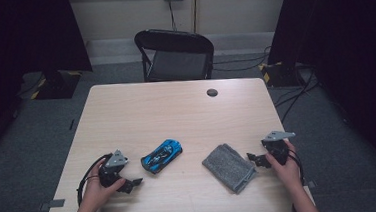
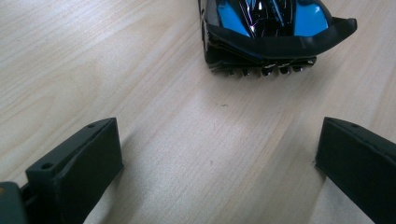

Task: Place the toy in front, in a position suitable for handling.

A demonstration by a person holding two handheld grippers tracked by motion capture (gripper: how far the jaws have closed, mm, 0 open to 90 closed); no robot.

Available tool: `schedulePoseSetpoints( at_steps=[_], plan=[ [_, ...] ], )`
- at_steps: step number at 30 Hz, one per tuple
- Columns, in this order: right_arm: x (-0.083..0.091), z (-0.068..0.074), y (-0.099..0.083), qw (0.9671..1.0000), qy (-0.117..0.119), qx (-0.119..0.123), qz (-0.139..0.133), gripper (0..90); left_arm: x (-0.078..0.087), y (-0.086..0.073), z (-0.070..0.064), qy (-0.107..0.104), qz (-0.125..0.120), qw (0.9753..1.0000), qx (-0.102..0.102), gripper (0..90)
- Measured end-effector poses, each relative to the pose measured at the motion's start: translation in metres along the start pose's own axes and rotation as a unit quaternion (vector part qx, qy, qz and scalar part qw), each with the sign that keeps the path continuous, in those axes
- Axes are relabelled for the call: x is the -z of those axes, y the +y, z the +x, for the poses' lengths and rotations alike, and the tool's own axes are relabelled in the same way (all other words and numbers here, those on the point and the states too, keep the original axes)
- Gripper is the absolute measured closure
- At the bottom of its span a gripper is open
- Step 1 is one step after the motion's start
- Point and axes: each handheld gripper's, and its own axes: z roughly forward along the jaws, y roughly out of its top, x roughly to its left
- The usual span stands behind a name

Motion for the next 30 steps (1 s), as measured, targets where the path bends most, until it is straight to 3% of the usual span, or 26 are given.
schedulePoseSetpoints(
  at_steps=[7,10,14,16,18,20,25,30],
  plan=[
    [0.0,0.0,0.0,1.0,0.002,0.0,0.0,12.7,0.0,0.0,-0.001,0.003,0.0,1.0,0.003,0.0],
    [0.0,0.0,0.0,1.0,0.002,0.0,0.0,12.7,-0.001,0.001,-0.002,0.009,-0.001,0.9999,0.013,0.0],
    [0.0,0.0,0.0,1.0,0.002,0.0,0.0,12.7,-0.001,0.005,-0.005,0.006,0.013,0.9998,0.017,0.1],
    [0.0,0.0,0.0,1.0,0.002,0.0,0.0,12.7,0.001,0.007,-0.006,0.006,0.013,0.9999,0.009,6.6],
    [0.0,0.0,0.0,1.0,0.002,0.0,0.0,12.6,0.004,0.009,-0.006,-0.005,0.005,0.9997,0.024,20.4],
    [0.0,0.0,0.0,1.0,0.002,0.0,0.0,12.7,0.005,0.01,-0.007,-0.002,0.009,0.9994,0.033,15.7],
    [0.0,-0.001,0.0,1.0,0.002,0.0,0.0,12.5,0.014,0.018,-0.011,0.002,-0.002,0.9998,0.019,18.2],
    [0.0,-0.001,0.0,1.0,0.002,0.0,0.0,12.4,0.023,0.039,-0.017,0.003,-0.026,0.9996,0.003,17.6]
  ],
)
